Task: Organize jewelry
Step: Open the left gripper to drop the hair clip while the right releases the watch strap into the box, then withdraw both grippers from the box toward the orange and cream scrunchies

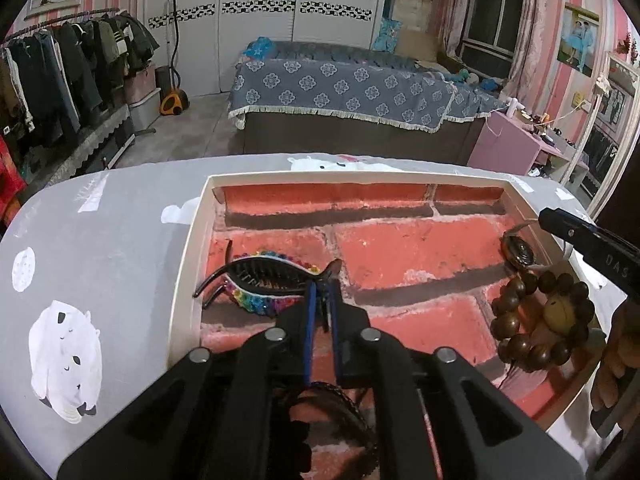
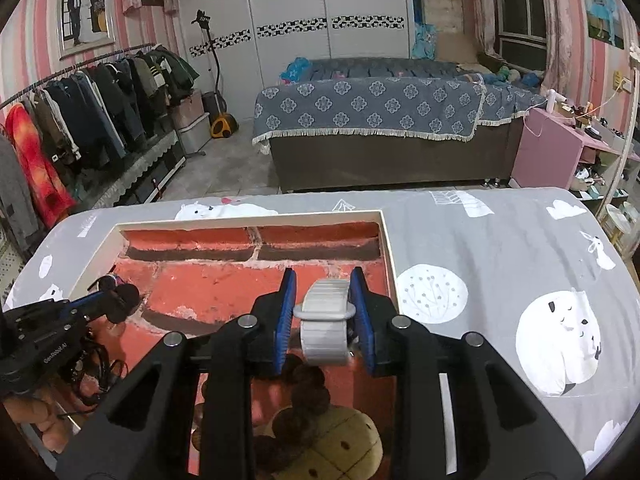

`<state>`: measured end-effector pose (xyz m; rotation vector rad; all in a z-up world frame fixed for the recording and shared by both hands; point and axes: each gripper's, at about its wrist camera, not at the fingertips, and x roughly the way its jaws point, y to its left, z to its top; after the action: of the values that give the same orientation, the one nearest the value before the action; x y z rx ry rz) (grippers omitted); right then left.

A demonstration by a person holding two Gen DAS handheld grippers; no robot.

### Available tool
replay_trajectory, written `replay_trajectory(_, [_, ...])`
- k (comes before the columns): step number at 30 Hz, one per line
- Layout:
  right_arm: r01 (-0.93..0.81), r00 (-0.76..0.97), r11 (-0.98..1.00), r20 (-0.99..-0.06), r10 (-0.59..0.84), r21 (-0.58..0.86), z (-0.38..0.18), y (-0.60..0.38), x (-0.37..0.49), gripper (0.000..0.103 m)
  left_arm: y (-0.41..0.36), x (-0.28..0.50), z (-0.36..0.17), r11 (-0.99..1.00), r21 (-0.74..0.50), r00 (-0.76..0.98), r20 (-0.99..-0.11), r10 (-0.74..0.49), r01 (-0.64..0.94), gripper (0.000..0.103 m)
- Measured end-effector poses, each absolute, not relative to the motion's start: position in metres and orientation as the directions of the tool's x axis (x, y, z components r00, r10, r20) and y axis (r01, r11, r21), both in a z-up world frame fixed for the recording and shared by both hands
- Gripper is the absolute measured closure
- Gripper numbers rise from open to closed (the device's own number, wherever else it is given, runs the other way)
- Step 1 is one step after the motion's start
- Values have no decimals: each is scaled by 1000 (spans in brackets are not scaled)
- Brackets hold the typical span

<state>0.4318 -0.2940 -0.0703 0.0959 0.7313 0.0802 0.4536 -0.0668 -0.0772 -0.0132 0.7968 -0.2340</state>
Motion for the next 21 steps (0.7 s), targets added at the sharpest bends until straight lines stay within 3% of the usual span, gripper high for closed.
replay_trajectory(3, [-46,750,993,-652,108,111,-68,-292,431,63,-70,453,-76,971,-100,667,-710,-223,218,59])
replay_trajectory(4, [-42,753,993,-650,105,112,-67,-293,430,58,-69,451,-73,974,-94,674,-708,-210,205,40])
replay_trajectory(5, [-36,760,992,-642,105,121,-65,-296,428,50,-66,448,-69,975,-108,687,-694,-212,193,33])
replay_trajectory(14, [-40,808,992,-581,101,117,-22,-299,388,46,-41,399,-15,982,-140,765,-616,-187,127,33])
replay_trajectory(21, [-47,849,995,-521,86,89,25,-309,298,46,-2,321,26,990,-117,825,-548,-134,83,33])
